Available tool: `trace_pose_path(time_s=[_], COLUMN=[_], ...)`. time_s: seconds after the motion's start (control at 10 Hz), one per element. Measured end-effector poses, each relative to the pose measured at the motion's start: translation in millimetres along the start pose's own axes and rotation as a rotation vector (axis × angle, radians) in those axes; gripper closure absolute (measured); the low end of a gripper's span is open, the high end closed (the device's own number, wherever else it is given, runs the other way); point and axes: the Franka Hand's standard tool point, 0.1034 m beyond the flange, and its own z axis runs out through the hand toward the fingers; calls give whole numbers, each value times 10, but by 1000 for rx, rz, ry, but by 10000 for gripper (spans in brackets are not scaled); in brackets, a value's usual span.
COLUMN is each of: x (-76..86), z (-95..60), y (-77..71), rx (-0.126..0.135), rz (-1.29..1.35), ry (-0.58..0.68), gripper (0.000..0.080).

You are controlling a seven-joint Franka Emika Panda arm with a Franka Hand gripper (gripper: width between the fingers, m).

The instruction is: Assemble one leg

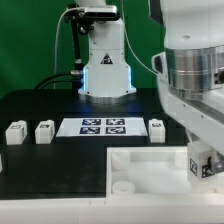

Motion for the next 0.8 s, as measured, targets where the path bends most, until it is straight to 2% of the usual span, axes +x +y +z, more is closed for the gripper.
trace_pose_path(time_s=[0.1, 0.2, 0.5, 0.6, 0.7, 0.8], x=[-47, -84, -78, -78, -68, -28], z=[20, 26, 26, 27, 27, 36], y=[-12, -13, -12, -12, 1, 91], rx=[13, 15, 16, 16, 13, -1], rz=[177, 302, 354, 348, 260, 104], ry=[4, 13, 17, 18, 19, 21], gripper=[507, 506, 505, 315, 315, 180])
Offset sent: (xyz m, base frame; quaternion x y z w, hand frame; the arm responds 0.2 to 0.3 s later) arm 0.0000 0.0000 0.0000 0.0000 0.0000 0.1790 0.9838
